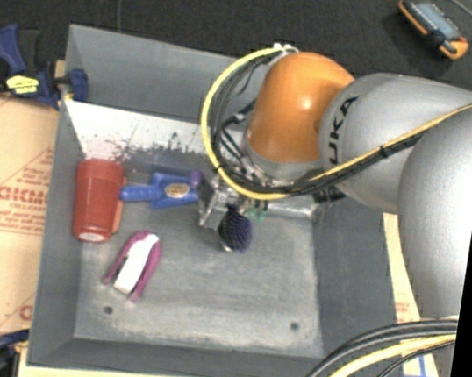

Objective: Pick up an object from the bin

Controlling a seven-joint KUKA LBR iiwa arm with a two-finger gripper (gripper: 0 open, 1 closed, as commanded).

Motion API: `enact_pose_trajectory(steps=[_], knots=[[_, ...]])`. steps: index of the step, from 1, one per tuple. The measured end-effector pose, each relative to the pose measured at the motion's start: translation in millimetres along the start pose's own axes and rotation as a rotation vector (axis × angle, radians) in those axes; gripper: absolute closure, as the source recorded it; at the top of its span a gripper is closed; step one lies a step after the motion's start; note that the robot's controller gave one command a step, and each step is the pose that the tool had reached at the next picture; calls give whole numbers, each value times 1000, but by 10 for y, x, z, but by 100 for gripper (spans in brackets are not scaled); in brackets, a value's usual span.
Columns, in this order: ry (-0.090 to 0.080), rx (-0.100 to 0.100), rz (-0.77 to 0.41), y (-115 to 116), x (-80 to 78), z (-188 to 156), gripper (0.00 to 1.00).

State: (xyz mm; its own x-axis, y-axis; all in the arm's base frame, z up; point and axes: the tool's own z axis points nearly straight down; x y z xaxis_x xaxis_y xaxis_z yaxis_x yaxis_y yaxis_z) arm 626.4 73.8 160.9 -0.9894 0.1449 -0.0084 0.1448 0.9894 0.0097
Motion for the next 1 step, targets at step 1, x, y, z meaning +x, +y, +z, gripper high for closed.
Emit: enact_pose_trajectory(steps=[1], knots=[[-4, 1, -5, -65, -71, 365, 100]])
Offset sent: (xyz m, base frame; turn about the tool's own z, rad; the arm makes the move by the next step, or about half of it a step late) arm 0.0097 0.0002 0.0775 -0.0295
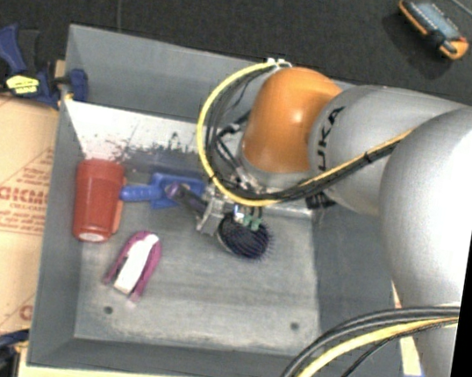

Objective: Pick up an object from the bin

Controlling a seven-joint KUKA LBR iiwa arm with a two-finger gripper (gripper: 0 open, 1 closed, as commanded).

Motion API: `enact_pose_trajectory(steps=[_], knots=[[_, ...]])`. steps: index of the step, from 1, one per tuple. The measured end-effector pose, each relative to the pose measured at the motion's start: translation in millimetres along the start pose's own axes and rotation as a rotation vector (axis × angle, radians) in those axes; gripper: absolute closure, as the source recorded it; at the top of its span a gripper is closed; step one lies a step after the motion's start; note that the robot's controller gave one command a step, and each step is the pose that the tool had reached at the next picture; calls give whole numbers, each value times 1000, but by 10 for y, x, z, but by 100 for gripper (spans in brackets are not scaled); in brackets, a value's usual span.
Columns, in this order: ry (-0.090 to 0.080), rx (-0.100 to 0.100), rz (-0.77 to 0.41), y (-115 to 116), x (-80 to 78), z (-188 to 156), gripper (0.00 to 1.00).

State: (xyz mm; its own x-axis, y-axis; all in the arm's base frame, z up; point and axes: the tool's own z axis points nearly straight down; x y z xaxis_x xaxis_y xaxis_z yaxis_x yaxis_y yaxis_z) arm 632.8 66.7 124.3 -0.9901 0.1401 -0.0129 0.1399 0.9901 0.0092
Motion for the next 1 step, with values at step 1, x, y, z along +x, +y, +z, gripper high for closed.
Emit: enact_pose_trajectory(steps=[1], knots=[[2, -1, -13, 38, -18, -633, 100]])
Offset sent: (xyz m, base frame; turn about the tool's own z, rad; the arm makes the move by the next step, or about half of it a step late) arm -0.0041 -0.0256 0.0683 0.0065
